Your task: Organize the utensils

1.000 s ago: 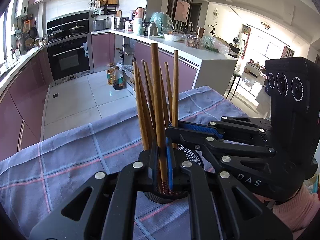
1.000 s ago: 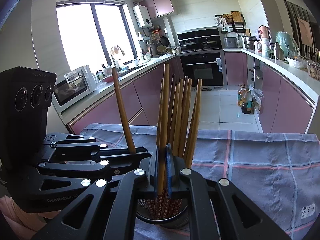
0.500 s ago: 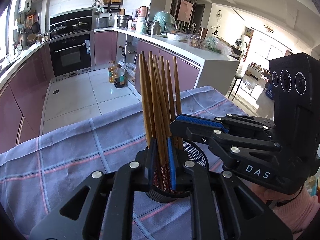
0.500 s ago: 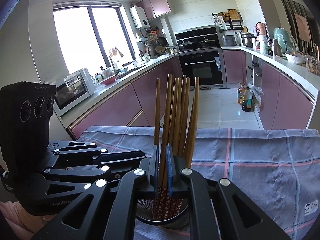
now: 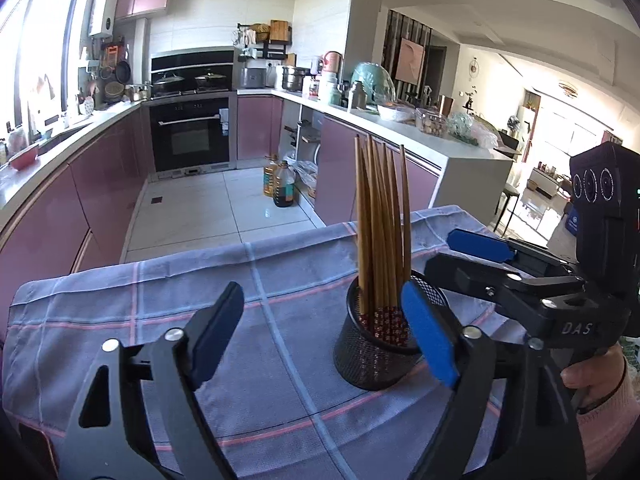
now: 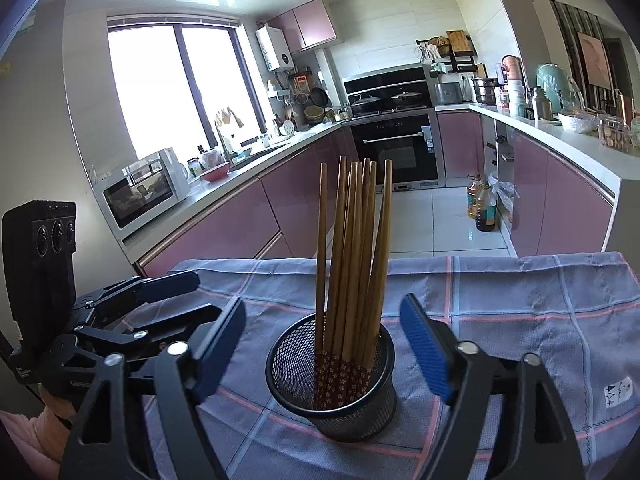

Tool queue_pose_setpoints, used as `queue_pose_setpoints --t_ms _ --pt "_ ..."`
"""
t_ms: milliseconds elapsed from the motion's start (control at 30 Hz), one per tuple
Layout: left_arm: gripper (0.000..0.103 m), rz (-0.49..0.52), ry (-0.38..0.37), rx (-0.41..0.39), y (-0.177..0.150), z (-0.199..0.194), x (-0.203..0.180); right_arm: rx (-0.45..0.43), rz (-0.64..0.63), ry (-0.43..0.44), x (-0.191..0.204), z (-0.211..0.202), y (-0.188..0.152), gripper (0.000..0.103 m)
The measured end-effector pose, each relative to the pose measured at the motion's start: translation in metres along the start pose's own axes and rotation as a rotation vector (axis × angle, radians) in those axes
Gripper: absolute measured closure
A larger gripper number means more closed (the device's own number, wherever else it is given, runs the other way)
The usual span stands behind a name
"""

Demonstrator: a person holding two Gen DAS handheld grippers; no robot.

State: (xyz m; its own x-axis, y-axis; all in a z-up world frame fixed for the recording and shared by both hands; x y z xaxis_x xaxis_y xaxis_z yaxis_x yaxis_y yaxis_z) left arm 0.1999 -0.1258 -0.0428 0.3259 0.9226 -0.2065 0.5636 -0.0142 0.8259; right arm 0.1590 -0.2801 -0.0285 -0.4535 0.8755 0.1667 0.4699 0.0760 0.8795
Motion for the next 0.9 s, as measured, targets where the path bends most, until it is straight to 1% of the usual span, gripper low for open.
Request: queue_pose_setpoints --t_ms 67,100,133,233,400,500,567,733,900 --pt "0.012 0.007 0.039 -0.036 -0.001 -0.011 0.007 -0.009 -0.003 -0.008 0.002 -0.004 -0.003 0.011" --pt "0.006 0.006 0.063 -0.055 -0.002 -0.018 0.012 -0.010 -0.004 -0.013 0.002 -0.006 -0.004 0.009" --pt "0.006 0.001 0.079 -0.077 -0.004 -0.025 0.016 -0.016 -0.007 -0.019 0.004 -0.008 -0.006 0.007" --pt "0.006 -0.002 0.112 -0.122 -0.009 -0.045 0.026 -0.023 -0.017 -0.028 0.009 -0.011 -0.012 0.007" --pt "0.006 -0.040 0.173 -0.187 -0.017 -0.075 0.045 -0.031 -0.046 -0.064 0.018 -0.013 -0.022 0.007" --pt "0.006 -0.062 0.204 -0.227 -0.020 -0.092 0.056 -0.060 -0.046 -0.078 0.022 -0.017 -0.025 0.007" --pt "0.006 -0.071 0.230 -0.254 -0.022 -0.101 0.061 -0.085 -0.052 -0.108 0.024 -0.022 -0.026 0.007" --pt "0.006 -0.092 0.275 -0.292 -0.027 -0.118 0.070 -0.139 -0.080 -0.171 0.028 -0.031 -0.028 0.007" --pt "0.006 -0.094 0.312 -0.318 -0.028 -0.128 0.072 -0.185 -0.089 -0.200 0.031 -0.042 -0.028 0.007"
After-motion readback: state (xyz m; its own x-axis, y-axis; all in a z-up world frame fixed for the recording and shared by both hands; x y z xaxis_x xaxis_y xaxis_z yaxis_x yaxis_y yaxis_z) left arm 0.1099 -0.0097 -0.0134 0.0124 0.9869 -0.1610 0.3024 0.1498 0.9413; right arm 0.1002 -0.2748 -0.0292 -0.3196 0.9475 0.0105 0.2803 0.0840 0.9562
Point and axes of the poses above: each gripper's, at about its wrist camera, not at the fingertips, and z roughly the way its jaws point, x to its left, y to its top, the point moved 10 cm from there along z, roughly the way its jaws point, and after that the axes turned 7 degrees about -z, right-handed, at the moved point
